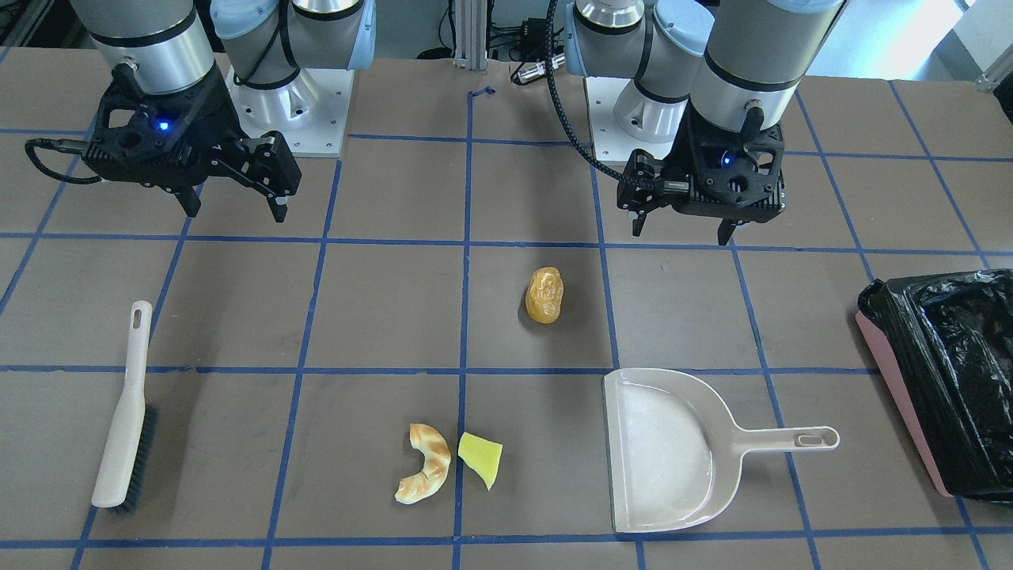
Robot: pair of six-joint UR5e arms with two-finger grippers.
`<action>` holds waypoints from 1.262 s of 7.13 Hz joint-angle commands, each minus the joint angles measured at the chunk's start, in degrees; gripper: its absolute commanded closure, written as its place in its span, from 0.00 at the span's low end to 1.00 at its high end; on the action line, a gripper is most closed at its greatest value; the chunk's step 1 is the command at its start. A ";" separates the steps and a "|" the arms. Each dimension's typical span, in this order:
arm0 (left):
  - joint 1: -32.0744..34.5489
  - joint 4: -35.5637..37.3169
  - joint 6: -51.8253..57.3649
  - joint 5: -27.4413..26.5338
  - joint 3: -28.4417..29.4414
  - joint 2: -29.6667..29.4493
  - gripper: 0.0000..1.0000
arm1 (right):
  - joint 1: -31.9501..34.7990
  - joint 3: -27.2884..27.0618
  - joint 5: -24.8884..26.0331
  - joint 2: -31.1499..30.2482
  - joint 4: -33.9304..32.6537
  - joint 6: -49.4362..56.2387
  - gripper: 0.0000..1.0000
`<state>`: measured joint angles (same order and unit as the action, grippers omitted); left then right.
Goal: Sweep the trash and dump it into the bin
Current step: 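Lower the left gripper to the dustpan handle while the right gripper descends to the brush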
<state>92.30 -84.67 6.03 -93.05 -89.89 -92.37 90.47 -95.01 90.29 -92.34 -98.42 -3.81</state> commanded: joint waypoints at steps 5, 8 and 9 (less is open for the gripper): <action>-1.07 2.38 -2.76 -0.28 0.07 0.00 0.00 | -0.12 0.00 0.58 0.05 -0.28 0.73 0.00; -1.43 2.49 -3.82 -0.37 -0.46 -0.35 0.00 | -1.43 0.09 0.41 1.72 -1.95 3.26 0.00; -1.51 2.58 -9.31 -0.20 -0.81 -0.87 0.00 | -2.74 -0.09 0.33 1.99 -1.95 4.33 0.00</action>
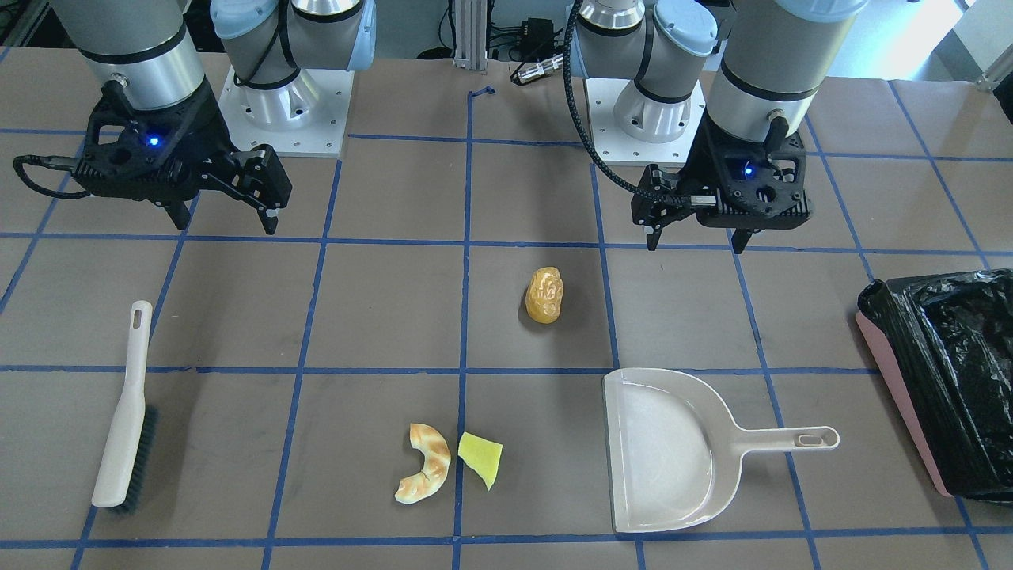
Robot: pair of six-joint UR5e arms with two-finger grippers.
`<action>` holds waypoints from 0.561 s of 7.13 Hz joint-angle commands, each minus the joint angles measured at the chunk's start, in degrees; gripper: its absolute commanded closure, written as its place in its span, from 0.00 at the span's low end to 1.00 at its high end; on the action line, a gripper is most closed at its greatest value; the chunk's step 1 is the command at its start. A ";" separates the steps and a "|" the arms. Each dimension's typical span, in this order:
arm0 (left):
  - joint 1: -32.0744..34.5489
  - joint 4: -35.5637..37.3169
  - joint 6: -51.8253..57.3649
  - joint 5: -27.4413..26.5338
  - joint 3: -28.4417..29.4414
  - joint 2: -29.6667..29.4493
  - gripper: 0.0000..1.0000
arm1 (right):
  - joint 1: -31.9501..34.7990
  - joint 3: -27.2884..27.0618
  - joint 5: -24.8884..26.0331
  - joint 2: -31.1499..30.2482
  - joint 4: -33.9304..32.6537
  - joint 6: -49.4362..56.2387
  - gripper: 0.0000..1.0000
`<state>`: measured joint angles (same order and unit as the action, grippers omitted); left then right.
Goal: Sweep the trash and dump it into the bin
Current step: 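Lower the left gripper to the dustpan handle while the right gripper descends to the brush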
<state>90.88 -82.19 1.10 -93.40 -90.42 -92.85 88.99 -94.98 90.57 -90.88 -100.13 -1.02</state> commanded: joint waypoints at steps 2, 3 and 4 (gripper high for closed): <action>-0.79 0.10 -8.83 0.41 -0.11 -0.49 0.00 | -3.55 -0.03 -0.04 1.67 -1.63 5.22 0.00; -1.57 0.10 -10.75 1.46 0.59 -0.49 0.00 | -5.04 -0.03 -0.30 2.55 -2.86 5.94 0.00; -3.58 0.36 -15.29 2.60 0.68 -0.49 0.00 | -5.23 0.15 -0.48 4.21 -3.31 5.42 0.00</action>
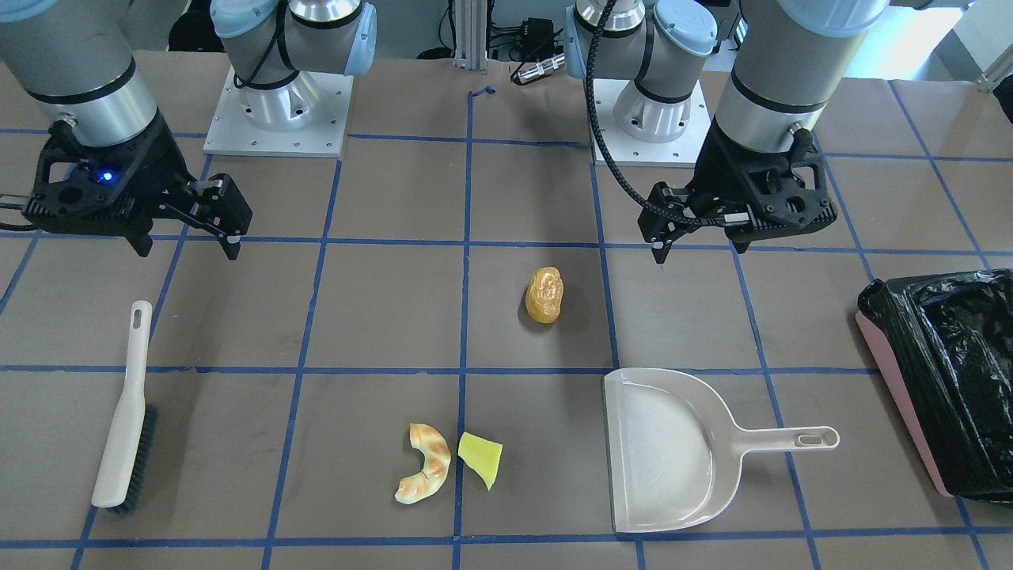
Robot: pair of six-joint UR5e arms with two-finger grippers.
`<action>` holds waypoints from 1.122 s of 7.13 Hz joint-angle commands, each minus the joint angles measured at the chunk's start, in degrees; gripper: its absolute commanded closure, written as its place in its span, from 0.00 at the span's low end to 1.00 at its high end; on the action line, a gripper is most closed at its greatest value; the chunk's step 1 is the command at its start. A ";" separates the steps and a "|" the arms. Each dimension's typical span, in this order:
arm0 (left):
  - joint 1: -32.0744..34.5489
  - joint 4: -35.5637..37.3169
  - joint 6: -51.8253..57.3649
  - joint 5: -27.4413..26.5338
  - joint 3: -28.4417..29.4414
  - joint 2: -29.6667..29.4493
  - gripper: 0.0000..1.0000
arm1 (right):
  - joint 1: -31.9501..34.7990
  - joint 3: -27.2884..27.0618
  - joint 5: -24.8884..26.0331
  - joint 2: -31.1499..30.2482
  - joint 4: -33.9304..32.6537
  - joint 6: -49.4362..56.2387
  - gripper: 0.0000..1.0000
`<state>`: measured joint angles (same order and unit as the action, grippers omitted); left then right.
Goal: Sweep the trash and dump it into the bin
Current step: 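Lower the left gripper to the dustpan handle while the right gripper descends to the brush, then grasp the dustpan handle with the left gripper while the right gripper grasps the brush handle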
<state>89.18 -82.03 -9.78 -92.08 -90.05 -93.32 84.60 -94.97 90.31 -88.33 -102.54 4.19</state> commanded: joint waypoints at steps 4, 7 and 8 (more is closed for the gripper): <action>-13.91 -7.05 -16.71 6.23 -2.40 -1.67 0.00 | -4.86 -0.65 -0.13 3.60 -2.67 5.81 0.01; -14.82 5.18 -20.36 1.21 -2.14 -5.54 0.00 | -9.71 -0.92 0.39 7.01 -5.03 13.65 0.02; -14.82 8.95 -28.02 1.20 -2.23 -7.56 0.01 | -9.89 -1.18 1.53 8.16 -5.22 14.27 0.02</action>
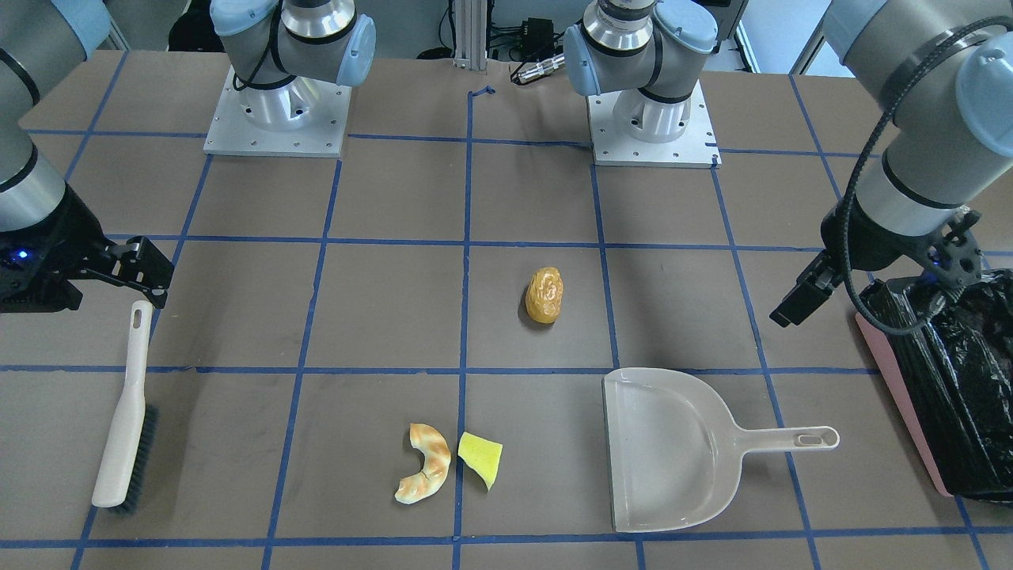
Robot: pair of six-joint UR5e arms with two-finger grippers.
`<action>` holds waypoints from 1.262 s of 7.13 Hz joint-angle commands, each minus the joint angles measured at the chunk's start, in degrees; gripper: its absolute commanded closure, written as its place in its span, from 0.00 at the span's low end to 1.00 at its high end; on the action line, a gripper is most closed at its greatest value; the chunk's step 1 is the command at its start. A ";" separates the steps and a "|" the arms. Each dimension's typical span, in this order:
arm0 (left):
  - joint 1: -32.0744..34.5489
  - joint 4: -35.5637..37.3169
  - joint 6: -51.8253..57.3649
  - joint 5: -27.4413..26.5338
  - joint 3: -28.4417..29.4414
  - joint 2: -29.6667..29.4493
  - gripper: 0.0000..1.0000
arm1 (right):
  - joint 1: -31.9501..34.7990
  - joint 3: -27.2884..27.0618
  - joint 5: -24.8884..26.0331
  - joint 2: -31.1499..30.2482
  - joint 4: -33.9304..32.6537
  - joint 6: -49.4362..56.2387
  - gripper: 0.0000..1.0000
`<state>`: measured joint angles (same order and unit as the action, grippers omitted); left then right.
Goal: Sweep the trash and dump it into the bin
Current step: 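Grasp the dustpan handle with the left gripper while the right gripper grasps the brush handle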
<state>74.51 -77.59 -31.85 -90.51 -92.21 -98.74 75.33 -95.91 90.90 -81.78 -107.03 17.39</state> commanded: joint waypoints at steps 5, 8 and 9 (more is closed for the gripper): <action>0.19 14.25 -36.94 -2.30 3.26 -11.64 0.00 | -4.23 -10.79 2.09 3.73 -13.28 3.35 0.01; 1.42 17.73 -37.93 -2.91 3.96 -15.77 0.00 | -4.32 -10.97 2.44 8.64 -17.68 1.77 0.01; 1.95 17.82 -40.55 -3.79 5.88 -18.22 0.00 | -4.32 -11.14 2.44 8.91 -17.25 1.94 0.01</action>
<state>75.85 -60.10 -70.26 -93.43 -87.98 -114.33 71.05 -106.85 93.25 -73.86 -124.08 19.52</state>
